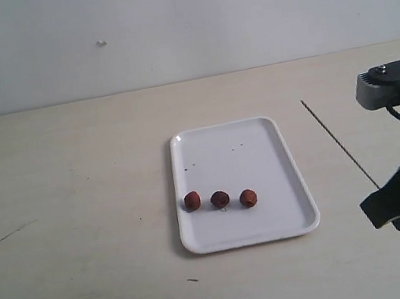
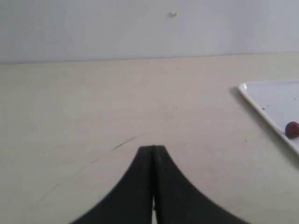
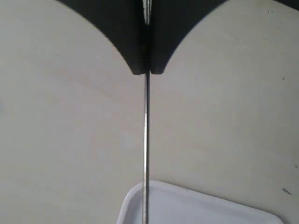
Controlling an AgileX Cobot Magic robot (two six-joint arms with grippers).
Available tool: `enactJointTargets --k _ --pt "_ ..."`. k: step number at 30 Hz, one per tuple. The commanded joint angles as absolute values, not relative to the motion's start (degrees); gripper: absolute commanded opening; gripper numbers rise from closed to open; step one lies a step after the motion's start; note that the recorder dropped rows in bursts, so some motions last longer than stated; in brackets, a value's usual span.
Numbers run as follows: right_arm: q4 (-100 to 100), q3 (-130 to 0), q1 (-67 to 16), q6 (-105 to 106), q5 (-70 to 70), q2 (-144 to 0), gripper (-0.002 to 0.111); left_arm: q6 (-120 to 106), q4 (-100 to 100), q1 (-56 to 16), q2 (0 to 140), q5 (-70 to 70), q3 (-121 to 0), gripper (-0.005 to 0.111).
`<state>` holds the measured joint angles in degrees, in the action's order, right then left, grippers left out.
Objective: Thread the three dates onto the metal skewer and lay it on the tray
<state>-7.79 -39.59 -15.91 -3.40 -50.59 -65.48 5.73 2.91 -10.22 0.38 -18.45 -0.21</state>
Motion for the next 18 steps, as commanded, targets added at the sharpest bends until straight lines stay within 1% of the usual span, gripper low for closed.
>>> enactJointTargets --k 1,2,3,5,6,10,15,18 --pt "-8.2 -39.3 -15.9 -2.8 -47.9 -65.1 0.000 6.6 1.8 -10.5 0.0 -7.2 0.0 0.000" --pt "-8.7 -39.3 -15.9 -3.0 -47.8 -65.1 0.000 9.2 -0.7 -10.5 0.0 -2.2 0.0 0.000" --pt "-9.1 -39.3 -15.9 -2.9 -48.3 -65.1 0.000 15.0 -2.4 -10.5 0.0 5.9 0.0 0.000" --pt "-9.1 -39.3 -15.9 -2.9 -48.3 -65.1 0.000 17.0 -2.4 -10.5 0.0 16.8 0.0 0.000" --pt "-9.1 -39.3 -15.9 -2.9 -48.3 -65.1 0.000 18.2 -2.4 -10.5 0.0 20.1 0.0 0.000" --pt "-9.6 -39.3 -15.9 -3.0 -50.6 -65.1 0.000 20.0 -2.4 -10.5 0.0 26.4 0.0 0.000" --pt "-9.6 -39.3 -15.9 -3.0 -50.9 -65.1 0.000 23.8 -2.4 -10.5 0.0 29.1 0.0 0.000" --pt "-9.6 -39.3 -15.9 -3.0 -50.9 -65.1 0.000 24.5 -3.1 -10.5 0.0 39.4 0.0 0.000"
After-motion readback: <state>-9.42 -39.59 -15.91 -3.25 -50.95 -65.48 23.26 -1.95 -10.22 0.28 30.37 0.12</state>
